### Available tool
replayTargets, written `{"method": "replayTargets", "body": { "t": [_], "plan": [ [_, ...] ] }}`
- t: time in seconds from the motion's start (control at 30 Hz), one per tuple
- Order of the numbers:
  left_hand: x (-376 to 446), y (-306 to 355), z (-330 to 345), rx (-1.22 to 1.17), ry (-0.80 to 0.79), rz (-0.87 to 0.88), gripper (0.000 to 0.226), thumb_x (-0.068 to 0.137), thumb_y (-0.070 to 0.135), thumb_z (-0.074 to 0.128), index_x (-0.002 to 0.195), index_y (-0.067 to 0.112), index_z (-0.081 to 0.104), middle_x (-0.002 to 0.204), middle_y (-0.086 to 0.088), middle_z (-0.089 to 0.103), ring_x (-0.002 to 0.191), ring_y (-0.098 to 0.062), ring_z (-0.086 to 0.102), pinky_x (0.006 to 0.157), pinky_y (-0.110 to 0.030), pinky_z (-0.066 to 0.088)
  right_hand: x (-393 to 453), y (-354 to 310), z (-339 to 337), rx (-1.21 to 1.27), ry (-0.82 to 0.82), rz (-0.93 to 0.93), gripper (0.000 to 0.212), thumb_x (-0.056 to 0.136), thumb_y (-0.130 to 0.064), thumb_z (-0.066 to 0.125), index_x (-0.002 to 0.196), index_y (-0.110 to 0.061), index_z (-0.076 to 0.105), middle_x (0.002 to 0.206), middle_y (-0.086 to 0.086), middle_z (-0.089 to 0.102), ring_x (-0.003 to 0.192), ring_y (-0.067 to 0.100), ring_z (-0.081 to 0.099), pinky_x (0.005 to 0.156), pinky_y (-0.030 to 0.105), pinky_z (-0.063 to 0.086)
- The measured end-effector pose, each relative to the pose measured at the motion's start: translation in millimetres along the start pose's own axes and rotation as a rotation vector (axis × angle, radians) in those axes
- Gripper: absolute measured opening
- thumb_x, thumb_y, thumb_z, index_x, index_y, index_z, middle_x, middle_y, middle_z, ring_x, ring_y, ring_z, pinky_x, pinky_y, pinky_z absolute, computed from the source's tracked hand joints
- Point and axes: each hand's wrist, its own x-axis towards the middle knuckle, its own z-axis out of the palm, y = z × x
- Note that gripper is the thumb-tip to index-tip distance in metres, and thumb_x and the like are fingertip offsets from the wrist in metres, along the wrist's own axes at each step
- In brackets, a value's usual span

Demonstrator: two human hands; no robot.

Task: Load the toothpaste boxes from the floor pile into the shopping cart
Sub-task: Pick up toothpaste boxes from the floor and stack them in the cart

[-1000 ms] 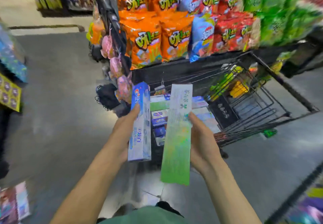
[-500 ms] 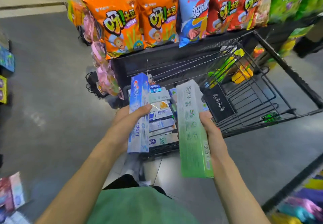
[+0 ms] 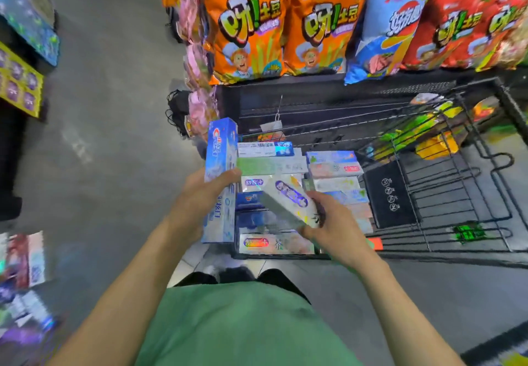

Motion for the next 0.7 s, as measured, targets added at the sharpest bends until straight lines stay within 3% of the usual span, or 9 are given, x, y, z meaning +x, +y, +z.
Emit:
{"method": "replayTargets", "body": {
  "t": [0.17, 0.27, 0.37, 0.5, 0.57, 0.7],
  "plan": [
    [-3.8, -17.1, -2.4, -0.019, 0.145, 0.019, 0.007, 0.095, 0.021, 0.068, 0.096, 0.014, 0.066, 0.063, 0.006, 0.071, 0.055, -0.009, 0.068, 0.051, -0.023, 0.053, 38.0, 36.1, 36.6, -0.535, -0.274, -0.221, 0.074, 0.083, -0.040, 0.073, 0.148, -0.028, 0.042, 0.140, -0.002, 0.055, 0.124, 0.027, 0.051, 0.096, 0.036, 0.044],
    [-10.8, -36.4, 3.4, -0.015, 0.268, 0.030, 0.011, 0.092, 0.024, 0.072, 0.096, 0.014, 0.068, 0.074, 0.002, 0.071, 0.065, -0.014, 0.068, 0.071, -0.035, 0.057, 52.1, 64.9, 59.6, -0.725, -0.421, -0.352, 0.076, 0.089, -0.048, 0.067, 0.154, -0.027, 0.033, 0.148, 0.001, 0.047, 0.126, 0.031, 0.048, 0.102, 0.041, 0.042],
    [-22.5, -57.7, 15.7, -0.033, 0.389, -0.017, 0.023, 0.088, 0.029, 0.077, 0.099, 0.011, 0.069, 0.082, -0.008, 0.070, 0.070, -0.021, 0.066, 0.076, -0.040, 0.056, 62.4, 89.5, 76.1, -0.778, -0.481, -0.423, 0.076, 0.091, -0.046, 0.066, 0.155, -0.024, 0.030, 0.150, 0.002, 0.044, 0.127, 0.032, 0.045, 0.104, 0.043, 0.041],
    [-38.6, -84.1, 35.1, 0.007, 0.507, -0.037, 0.024, 0.085, 0.031, 0.079, 0.097, 0.012, 0.068, 0.078, -0.003, 0.071, 0.064, -0.015, 0.066, 0.066, -0.031, 0.055, 65.8, 108.4, 88.7, -0.757, -0.520, -0.467, 0.074, 0.095, -0.044, 0.060, 0.157, -0.021, 0.026, 0.152, 0.004, 0.040, 0.131, 0.032, 0.041, 0.104, 0.041, 0.037],
    [-43.5, -95.8, 42.2, 0.039, 0.547, -0.042, 0.030, 0.085, 0.031, 0.079, 0.101, 0.009, 0.067, 0.084, -0.006, 0.070, 0.072, -0.019, 0.065, 0.074, -0.036, 0.054, 67.6, 111.5, 90.6, -0.717, -0.571, -0.449, 0.074, 0.096, -0.043, 0.059, 0.158, -0.019, 0.025, 0.154, 0.005, 0.038, 0.133, 0.033, 0.039, 0.106, 0.041, 0.036],
    [-43.5, -106.9, 59.1, 0.130, 0.568, -0.042, 0.024, 0.086, 0.030, 0.077, 0.098, 0.012, 0.067, 0.089, -0.007, 0.073, 0.078, -0.022, 0.064, 0.079, -0.039, 0.053, 75.5, 112.5, 90.0, -0.515, -0.749, -0.309, 0.080, 0.078, -0.038, 0.055, 0.152, -0.009, 0.040, 0.151, 0.015, 0.042, 0.138, 0.038, 0.040, 0.113, 0.039, 0.035]
  ]
}}
